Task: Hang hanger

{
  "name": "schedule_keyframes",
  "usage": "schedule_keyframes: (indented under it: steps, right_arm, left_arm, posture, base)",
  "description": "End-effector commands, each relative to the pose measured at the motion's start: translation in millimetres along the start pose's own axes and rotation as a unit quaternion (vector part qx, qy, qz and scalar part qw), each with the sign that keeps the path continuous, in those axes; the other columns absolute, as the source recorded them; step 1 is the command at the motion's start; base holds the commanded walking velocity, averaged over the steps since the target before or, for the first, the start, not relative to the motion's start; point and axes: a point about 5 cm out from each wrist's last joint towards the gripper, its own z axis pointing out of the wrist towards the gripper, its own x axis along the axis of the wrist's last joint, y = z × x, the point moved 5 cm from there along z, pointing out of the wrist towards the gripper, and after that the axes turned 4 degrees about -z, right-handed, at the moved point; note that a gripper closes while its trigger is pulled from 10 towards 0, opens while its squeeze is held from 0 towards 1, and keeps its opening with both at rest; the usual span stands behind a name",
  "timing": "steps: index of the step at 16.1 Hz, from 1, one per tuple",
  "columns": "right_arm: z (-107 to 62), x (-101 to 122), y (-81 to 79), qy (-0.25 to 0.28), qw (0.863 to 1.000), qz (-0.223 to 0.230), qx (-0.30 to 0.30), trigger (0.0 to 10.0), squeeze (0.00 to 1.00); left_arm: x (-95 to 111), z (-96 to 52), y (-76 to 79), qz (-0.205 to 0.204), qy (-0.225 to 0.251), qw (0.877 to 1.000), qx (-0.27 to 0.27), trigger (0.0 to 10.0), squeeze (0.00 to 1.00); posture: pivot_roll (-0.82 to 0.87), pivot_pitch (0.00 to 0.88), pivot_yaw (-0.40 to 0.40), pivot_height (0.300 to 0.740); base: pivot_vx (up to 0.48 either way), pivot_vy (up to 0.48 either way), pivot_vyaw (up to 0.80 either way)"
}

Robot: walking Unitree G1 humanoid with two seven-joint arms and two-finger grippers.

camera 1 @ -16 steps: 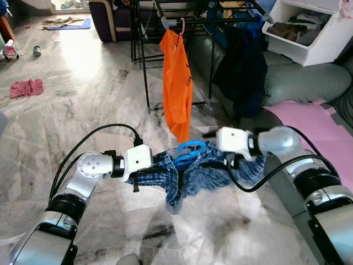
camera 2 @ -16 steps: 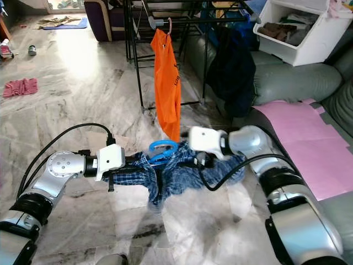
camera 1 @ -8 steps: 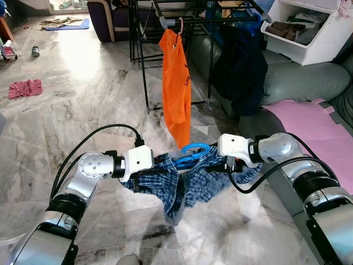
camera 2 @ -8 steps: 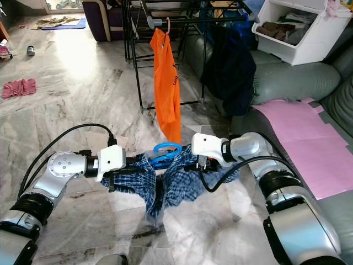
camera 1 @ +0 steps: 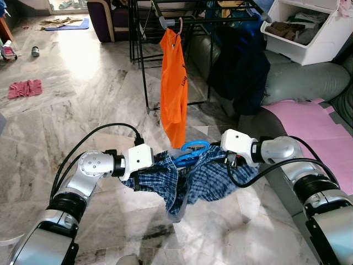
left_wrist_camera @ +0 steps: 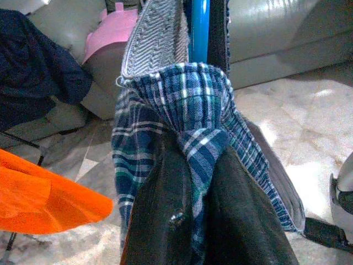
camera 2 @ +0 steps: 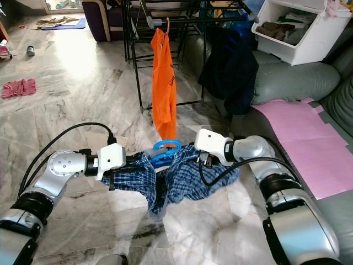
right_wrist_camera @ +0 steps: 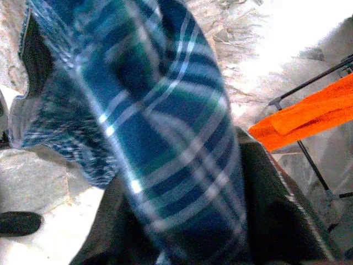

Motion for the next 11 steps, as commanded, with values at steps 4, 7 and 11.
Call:
schedule_keyframes:
  steps: [4, 7, 11]
  right_arm:
    - [-6.8, -6, -2.7, 0.000, 1.000, 0.023, 0.013, 0.0, 0.00]
    - [-6.8, -6, -6.4, 0.003, 0.999, 0.025, 0.028, 0.0, 0.00]
    - [-12.4, -7, -6.8, -0.003, 0.999, 0.020, 0.043, 0.0, 0.00]
  left_arm:
    - [9, 0.8, -10.8, 0.017, 0.011, 1.000, 0.019, 0.0, 0.00]
    - [7, 0.4, -14.3, 0.024, 0.004, 0.999, 0.029, 0.0, 0.00]
    - [6, 3.5, -20.5, 0.024, -0.006, 0.999, 0.046, 0.0, 0.00]
  posture:
    - [0.07, 0.060, -0.060, 0.740]
    - [0.07, 0.058, -0.063, 0.740]
    - [0.06, 0.052, -0.060, 0.740]
  base:
    - [0.000, 0.000, 0.00]
    - [0.000, 0.000, 0.00]
    - [0.000, 0.000, 0.00]
